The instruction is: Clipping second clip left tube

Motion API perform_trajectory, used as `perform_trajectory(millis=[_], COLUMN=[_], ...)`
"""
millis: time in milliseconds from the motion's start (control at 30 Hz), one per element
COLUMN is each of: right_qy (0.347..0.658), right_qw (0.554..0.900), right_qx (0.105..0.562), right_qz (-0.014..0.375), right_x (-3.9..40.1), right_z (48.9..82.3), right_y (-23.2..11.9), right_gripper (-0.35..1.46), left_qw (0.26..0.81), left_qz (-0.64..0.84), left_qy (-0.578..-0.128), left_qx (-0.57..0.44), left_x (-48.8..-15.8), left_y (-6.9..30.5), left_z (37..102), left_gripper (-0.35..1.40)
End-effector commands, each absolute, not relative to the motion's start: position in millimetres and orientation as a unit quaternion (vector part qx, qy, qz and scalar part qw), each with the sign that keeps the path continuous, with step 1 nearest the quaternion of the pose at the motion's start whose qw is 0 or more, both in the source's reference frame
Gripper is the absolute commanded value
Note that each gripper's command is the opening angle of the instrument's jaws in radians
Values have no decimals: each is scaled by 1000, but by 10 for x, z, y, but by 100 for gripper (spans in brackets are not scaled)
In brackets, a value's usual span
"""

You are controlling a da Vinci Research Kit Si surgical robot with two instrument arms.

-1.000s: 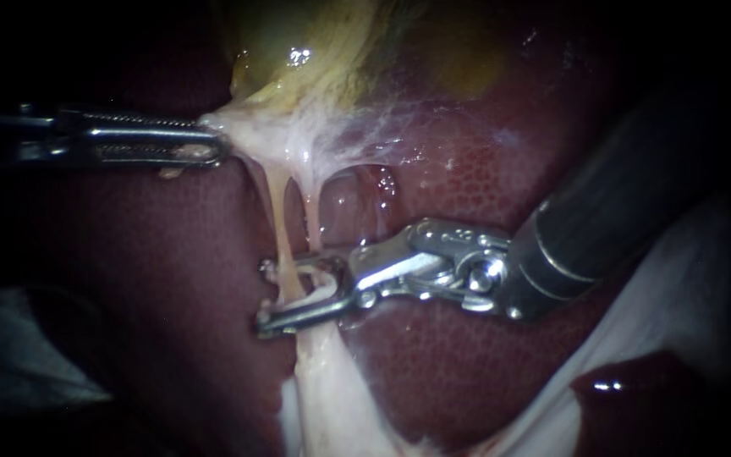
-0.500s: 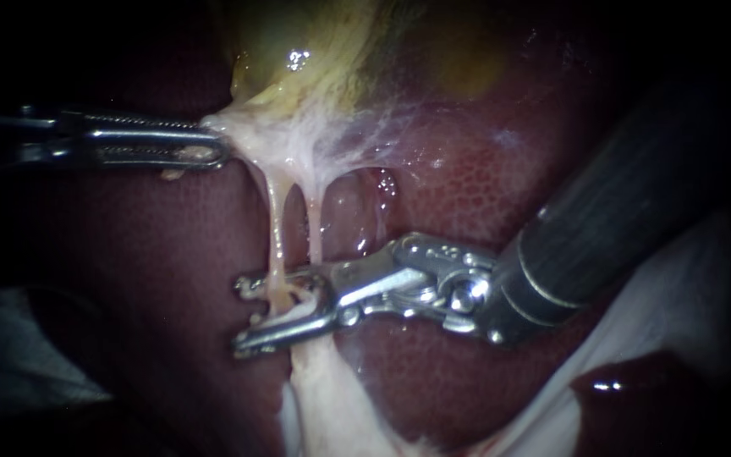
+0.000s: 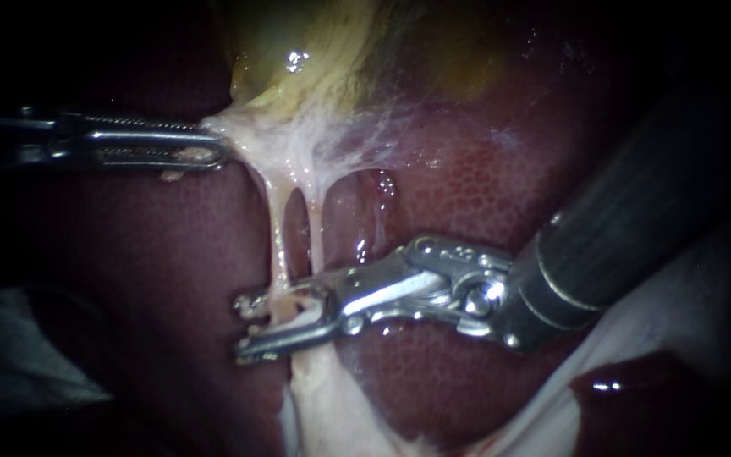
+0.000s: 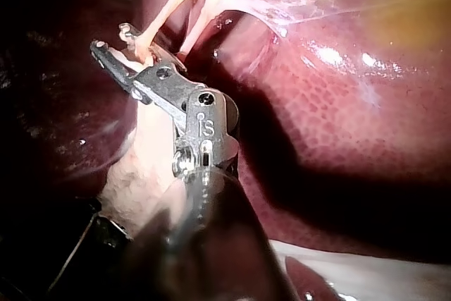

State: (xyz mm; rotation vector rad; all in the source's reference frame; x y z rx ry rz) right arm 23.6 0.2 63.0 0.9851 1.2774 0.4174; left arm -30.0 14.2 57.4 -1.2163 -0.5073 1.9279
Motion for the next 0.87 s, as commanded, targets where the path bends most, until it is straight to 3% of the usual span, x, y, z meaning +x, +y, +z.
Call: perform_trajectory(millis=[33, 200, 867], right_qy=[566, 556, 549], right_qw=[672, 666, 662], right_qx=[439, 457, 467], right_qz=[187, 197, 206], right_x=[236, 233, 227], right_z=[630, 630, 636], right_y=[2, 2, 3], right_gripper=[-8, -35, -35], left_qw=[392, 393, 393], left_qz=[759, 759, 759], left_qy=[-200, -200, -200], left_qx=[-479, -479, -479], left_x=[-300, -301, -301], left_y=[142, 142, 142], left_z=[574, 574, 574], left_gripper=[-35, -35, -35])
